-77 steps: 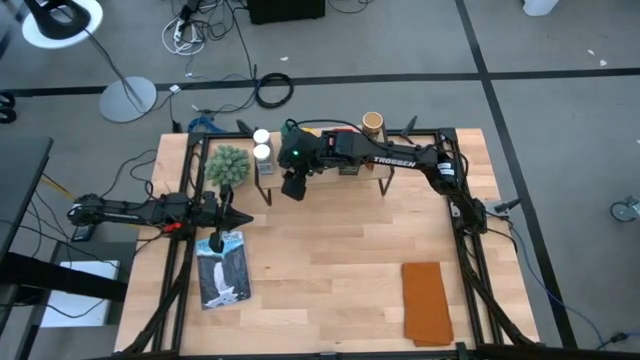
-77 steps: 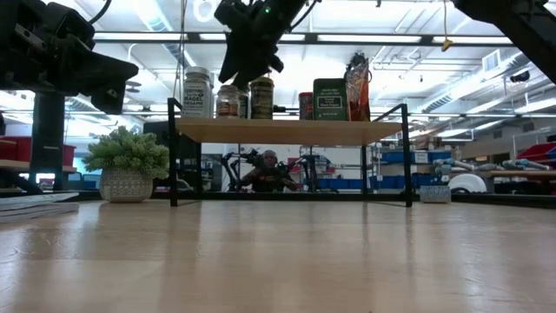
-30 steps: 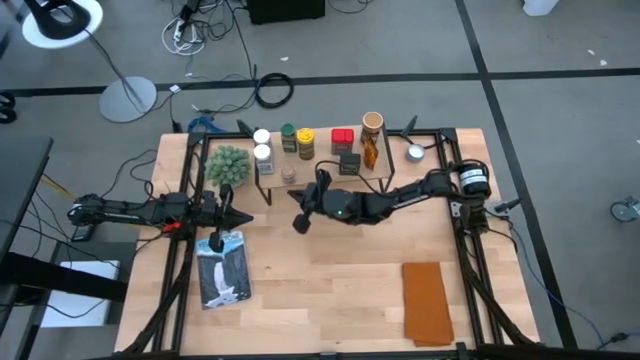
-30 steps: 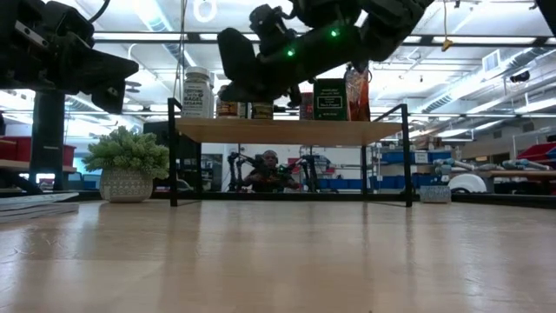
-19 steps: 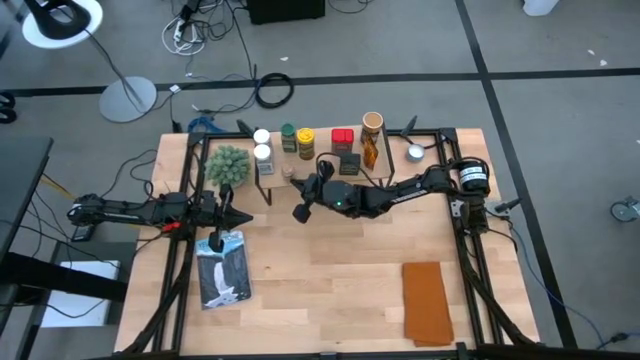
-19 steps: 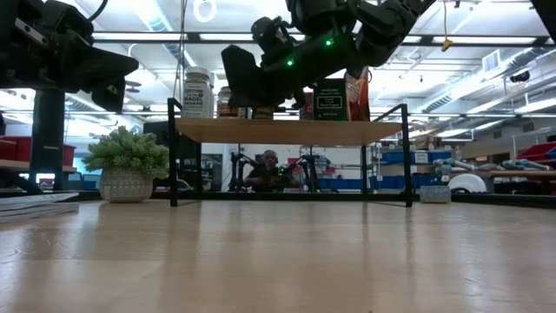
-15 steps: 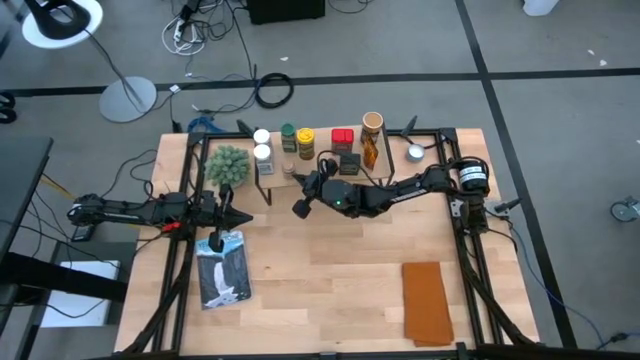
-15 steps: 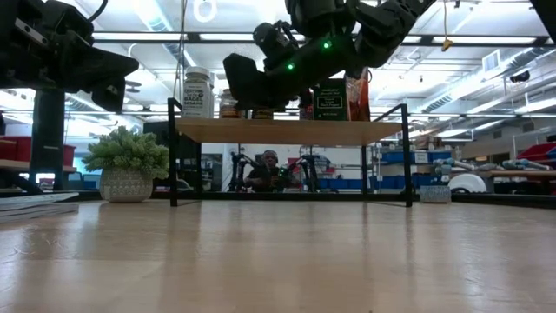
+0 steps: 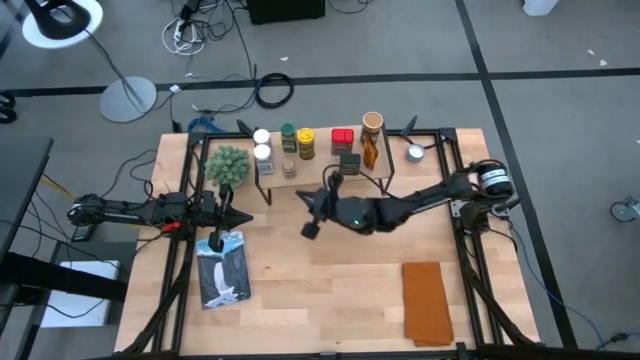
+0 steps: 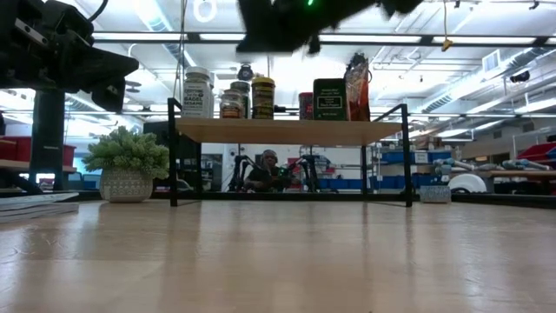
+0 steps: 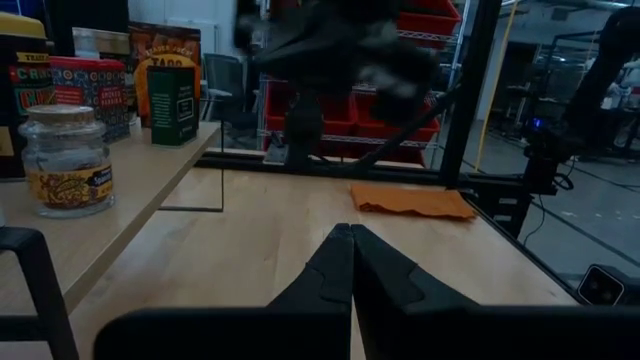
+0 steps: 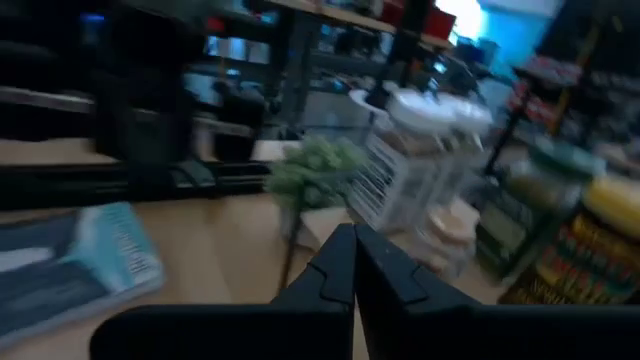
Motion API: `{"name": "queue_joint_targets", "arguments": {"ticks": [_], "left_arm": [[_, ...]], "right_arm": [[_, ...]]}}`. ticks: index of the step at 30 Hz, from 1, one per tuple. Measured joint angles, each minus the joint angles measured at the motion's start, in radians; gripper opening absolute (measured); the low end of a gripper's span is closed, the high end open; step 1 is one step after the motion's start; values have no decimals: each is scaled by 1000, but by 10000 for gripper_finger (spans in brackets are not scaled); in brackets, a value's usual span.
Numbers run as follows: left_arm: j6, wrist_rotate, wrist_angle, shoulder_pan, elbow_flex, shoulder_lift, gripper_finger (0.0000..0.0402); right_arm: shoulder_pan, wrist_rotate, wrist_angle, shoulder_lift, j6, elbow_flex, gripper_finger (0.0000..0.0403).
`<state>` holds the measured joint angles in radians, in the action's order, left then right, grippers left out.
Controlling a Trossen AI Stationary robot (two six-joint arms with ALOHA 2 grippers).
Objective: Shelf spices
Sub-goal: Put the transparent seasoning bottle on the shelf, then return to Home Position
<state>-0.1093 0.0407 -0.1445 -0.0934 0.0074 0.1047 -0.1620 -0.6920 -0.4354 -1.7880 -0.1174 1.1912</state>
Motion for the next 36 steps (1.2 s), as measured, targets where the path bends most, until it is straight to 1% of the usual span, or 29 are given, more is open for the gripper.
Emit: {"name": "queue_joint_targets", "arguments": {"ticks": [4, 8, 12, 14, 16, 18, 20, 22, 25, 29, 33, 36], "left_arm": [[0, 0, 0, 0, 0, 0, 8], [0, 0, 0, 0, 0, 0, 8], [0, 0, 0, 0, 0, 0, 8], [0, 0, 0, 0, 0, 0, 8], [0, 0, 0, 0, 0, 0, 8], [0, 0, 0, 0, 0, 0, 8], [0, 0, 0, 0, 0, 0, 8], [0, 0, 0, 0, 0, 0, 8], [0, 0, 0, 0, 0, 0, 8], [0, 0, 0, 0, 0, 0, 8], [0, 0, 0, 0, 0, 0, 8], [0, 0, -1, 0, 0, 0, 8]], "right_arm": [[-66, 0, 95, 84, -74, 0, 6], [-128, 0, 282, 154, -57, 0, 4], [-192, 21, 567, 197, 189, 0, 4], [-209, 73, 694, 200, 289, 0, 7], [-210, 127, 740, 201, 363, -15, 8], [-201, 213, 698, 204, 377, -62, 8], [-186, 317, 598, 215, 370, -140, 7], [-168, 406, 432, 237, 359, -241, 6], [-137, 486, 173, 288, 357, -427, 6], [-107, 503, -125, 400, 350, -680, 5], [-66, 494, -282, 555, 359, -885, 5], [-43, 488, -350, 687, 359, -999, 6]]}}
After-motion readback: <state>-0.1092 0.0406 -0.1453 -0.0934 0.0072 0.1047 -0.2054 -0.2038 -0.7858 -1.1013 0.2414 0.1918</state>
